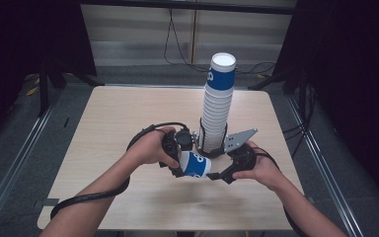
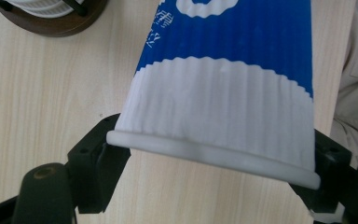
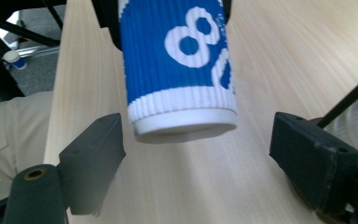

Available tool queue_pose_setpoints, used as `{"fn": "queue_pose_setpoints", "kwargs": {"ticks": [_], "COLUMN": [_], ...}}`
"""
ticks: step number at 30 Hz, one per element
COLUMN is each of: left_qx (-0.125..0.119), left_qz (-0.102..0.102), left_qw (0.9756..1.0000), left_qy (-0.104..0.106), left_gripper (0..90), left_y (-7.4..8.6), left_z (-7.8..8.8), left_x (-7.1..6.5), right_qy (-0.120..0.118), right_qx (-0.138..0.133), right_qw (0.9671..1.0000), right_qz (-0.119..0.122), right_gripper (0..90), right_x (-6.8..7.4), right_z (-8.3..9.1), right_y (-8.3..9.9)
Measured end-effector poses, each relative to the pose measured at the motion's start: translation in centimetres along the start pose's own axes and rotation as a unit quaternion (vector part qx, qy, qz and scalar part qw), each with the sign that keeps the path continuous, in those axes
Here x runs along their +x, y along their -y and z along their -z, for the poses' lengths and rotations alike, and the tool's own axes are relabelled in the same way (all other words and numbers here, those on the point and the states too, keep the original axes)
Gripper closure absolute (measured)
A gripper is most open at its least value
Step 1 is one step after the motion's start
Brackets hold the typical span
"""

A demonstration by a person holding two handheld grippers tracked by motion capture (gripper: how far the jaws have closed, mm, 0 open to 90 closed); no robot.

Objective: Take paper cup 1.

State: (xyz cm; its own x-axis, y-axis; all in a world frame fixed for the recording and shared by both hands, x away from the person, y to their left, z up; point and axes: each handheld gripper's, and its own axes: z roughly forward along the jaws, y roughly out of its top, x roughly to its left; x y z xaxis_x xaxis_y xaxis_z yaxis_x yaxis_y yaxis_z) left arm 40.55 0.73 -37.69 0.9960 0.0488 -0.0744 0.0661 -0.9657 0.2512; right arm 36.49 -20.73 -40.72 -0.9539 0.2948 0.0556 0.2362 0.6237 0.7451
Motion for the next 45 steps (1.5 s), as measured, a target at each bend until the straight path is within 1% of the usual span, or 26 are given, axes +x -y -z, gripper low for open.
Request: {"fn": "queue_pose_setpoints", "kwargs": {"ticks": [5,7,8,10,12,17,18,19,20,21,23,25,28,30,31,32,34,36,37,38,39,40,42,43,44,45], "left_qx": [0.003,0.007,0.005,0.006,0.010,0.011,0.011,0.016,0.017,0.020,0.015,0.010,0.001,-0.009,-0.012,-0.015,-0.020,-0.022,-0.031,-0.031,-0.039,-0.046,-0.048,-0.055,-0.076,-0.083], "left_qz": [-0.001,-0.006,-0.003,-0.005,-0.007,-0.010,-0.013,-0.020,-0.022,-0.024,-0.024,-0.030,-0.043,-0.038,-0.040,-0.032,-0.019,-0.014,-0.009,-0.005,0.000,-0.002,0.000,0.008,0.015,0.015], "left_qw": [1.0000,1.0000,1.0000,1.0000,0.9999,0.9999,0.9999,0.9997,0.9996,0.9995,0.9996,0.9995,0.9990,0.9992,0.9990,0.9994,0.9996,0.9997,0.9995,0.9994,0.9992,0.9989,0.9988,0.9984,0.9968,0.9962], "left_qy": [0.001,0.002,-0.001,0.000,0.000,-0.002,-0.001,-0.002,-0.008,-0.008,-0.005,-0.008,-0.013,-0.013,-0.014,-0.007,0.000,0.004,0.006,0.012,0.012,0.010,0.009,0.014,0.020,0.023], "left_gripper": [21.4,21.3,21.2,21.1,21.1,20.8,20.8,20.7,20.7,20.7,20.6,20.4,18.6,17.3,16.6,16.1,16.3,17.3,18.1,18.2,17.6,18.3,18.7,18.7,18.2,17.9], "left_y": [-0.3,-0.5,-0.5,-0.6,-0.7,-0.9,-0.9,-1.0,-1.0,-1.0,-1.0,-1.0,-1.0,-0.8,-0.7,-0.6,-0.3,0.2,0.5,0.7,1.0,1.2,1.4,1.6,1.9,2.1], "left_z": [-0.3,-0.3,-0.4,-0.4,-0.5,-0.7,-0.7,-0.7,-0.7,-0.7,-0.7,-0.6,-0.4,-0.5,-0.5,-0.6,-0.5,-0.5,-0.5,-0.5,-0.5,-0.5,-0.4,-0.4,-0.3,-0.3], "left_x": [0.0,0.0,-0.1,-0.1,-0.1,-0.2,-0.3,-0.3,-0.4,-0.4,-0.4,-0.5,-0.5,-0.5,-0.4,-0.4,-0.2,0.0,0.1,0.2,0.2,0.3,0.4,0.4,0.5,0.6], "right_qy": [-0.007,-0.008,-0.009,-0.011,-0.009,-0.016,-0.013,-0.014,-0.012,-0.008,-0.011,-0.013,-0.010,-0.011,-0.010,-0.007,-0.009,-0.008,-0.011,-0.008,-0.011,-0.011,-0.005,-0.007,0.001,-0.002], "right_qx": [0.009,0.018,0.023,0.035,0.041,0.057,0.063,0.079,0.086,0.085,0.091,0.088,0.078,0.074,0.071,0.068,0.061,0.051,0.046,0.041,0.036,0.034,0.030,0.024,0.012,0.008], "right_qw": [0.9999,0.9998,0.9997,0.9993,0.9990,0.9981,0.9977,0.9967,0.9962,0.9962,0.9957,0.9960,0.9968,0.9971,0.9973,0.9976,0.9980,0.9986,0.9989,0.9991,0.9993,0.9994,0.9995,0.9997,0.9998,0.9998], "right_qz": [0.002,0.002,0.003,0.005,0.012,0.013,0.018,0.012,0.008,0.016,0.013,0.009,0.015,0.011,0.010,0.014,0.014,0.012,0.007,0.003,0.004,-0.002,-0.004,-0.007,-0.016,-0.020], "right_gripper": [17.2,17.3,17.4,18.0,20.8,25.5,26.1,29.2,29.4,29.5,29.7,29.9,30.2,30.2,30.3,30.3,30.3,30.4,30.7,30.8,30.8,30.8,30.7,30.7,30.7,30.7], "right_x": [0.1,0.2,0.2,0.2,0.2,0.4,0.5,0.6,0.7,0.7,0.7,0.7,0.5,0.6,0.6,0.6,0.6,0.5,0.5,0.5,0.4,0.5,0.4,0.3,0.2,0.1], "right_z": [-0.3,-0.5,-0.7,-1.0,-1.3,-1.7,-1.8,-2.0,-2.1,-2.2,-2.4,-2.5,-2.5,-2.4,-2.4,-2.4,-2.3,-2.1,-2.0,-1.9,-1.8,-1.7,-1.6,-1.5,-1.3,-1.2], "right_y": [-0.2,-0.3,-0.4,-0.5,-0.7,-1.1,-1.2,-1.3,-1.3,-1.4,-1.4,-1.2,-1.0,-0.8,-0.7,-0.7,-0.5,-0.2,-0.1,0.1,0.3,0.4,0.6,0.8,1.3,1.4]}}
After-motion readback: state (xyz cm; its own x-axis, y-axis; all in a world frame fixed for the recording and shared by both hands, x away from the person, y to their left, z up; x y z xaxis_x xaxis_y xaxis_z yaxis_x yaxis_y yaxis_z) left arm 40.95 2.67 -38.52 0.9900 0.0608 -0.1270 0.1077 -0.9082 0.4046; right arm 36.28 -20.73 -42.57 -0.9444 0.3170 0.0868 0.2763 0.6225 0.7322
